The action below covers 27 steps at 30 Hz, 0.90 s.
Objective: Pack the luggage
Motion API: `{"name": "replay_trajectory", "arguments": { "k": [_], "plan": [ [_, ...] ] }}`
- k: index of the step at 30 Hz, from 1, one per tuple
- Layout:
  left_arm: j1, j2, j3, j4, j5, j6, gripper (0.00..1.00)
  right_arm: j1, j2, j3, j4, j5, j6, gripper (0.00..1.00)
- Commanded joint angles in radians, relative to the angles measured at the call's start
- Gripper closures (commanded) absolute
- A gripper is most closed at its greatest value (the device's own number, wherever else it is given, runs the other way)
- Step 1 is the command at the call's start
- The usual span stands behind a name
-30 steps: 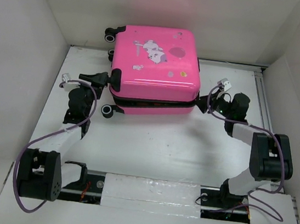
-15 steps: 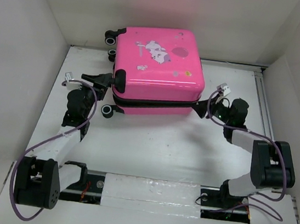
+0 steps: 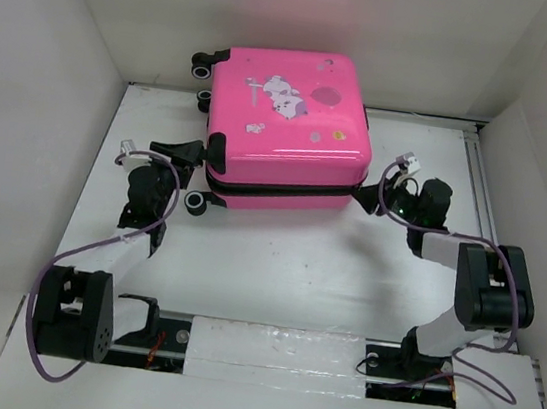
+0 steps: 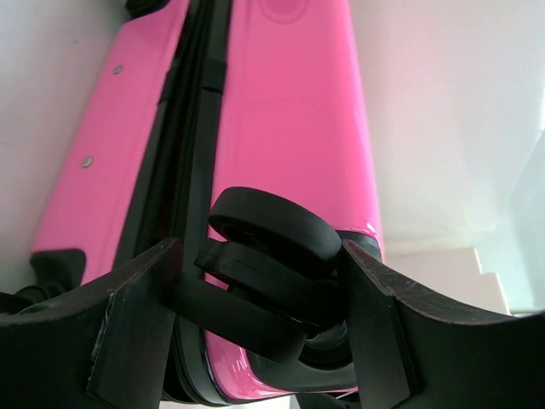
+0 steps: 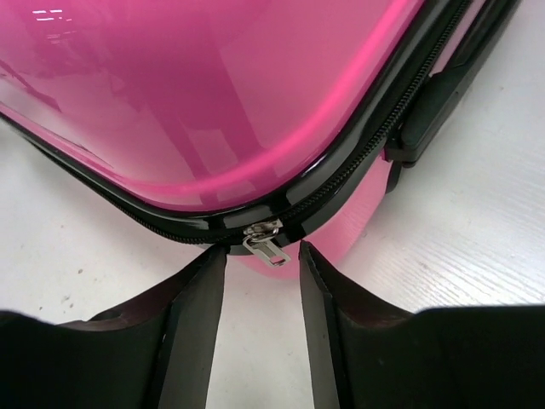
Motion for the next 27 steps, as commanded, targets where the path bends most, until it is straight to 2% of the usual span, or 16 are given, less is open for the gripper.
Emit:
{"name": "replay_trajectory", "arguments": {
  "k": [1, 5, 12, 15, 21, 24, 25, 27],
  "plan": [
    [-0.014, 0.015, 0.003, 0.155, 0.041, 0.038, 1.0, -0.006, 0.03, 0.064, 0.081, -0.052, 0.004, 0.54],
    [-0.014, 0.026, 0.003, 0.155, 0.041, 0.038, 1.0, -0.006, 0.042, 0.064, 0.115, -0.066, 0.004, 0.61],
    [-0.005, 0.066, -0.017, 0.193, 0.05, 0.038, 1.0, 0.003, 0.096, 0.098, 0.17, -0.075, 0.005, 0.85],
    [-0.005, 0.066, -0.017, 0.193, 0.05, 0.038, 1.0, 0.003, 0.105, 0.078, 0.228, -0.066, 0.024, 1.0],
    [-0.005, 0.066, -0.026, 0.202, 0.05, 0.047, 1.0, 0.044, 0.049, 0.022, 0.238, -0.003, 0.035, 1.0],
    [-0.047, 0.066, -0.026, 0.202, 0.041, 0.058, 1.0, 0.116, -0.031, -0.015, 0.157, 0.072, 0.0, 1.0],
    [-0.048, 0.066, -0.026, 0.202, 0.029, 0.07, 1.0, 0.177, -0.054, -0.024, 0.061, 0.139, -0.02, 1.0],
    [-0.058, 0.075, -0.026, 0.214, 0.029, 0.07, 1.0, 0.259, -0.129, -0.037, -0.018, 0.221, -0.06, 1.0]
  ]
}}
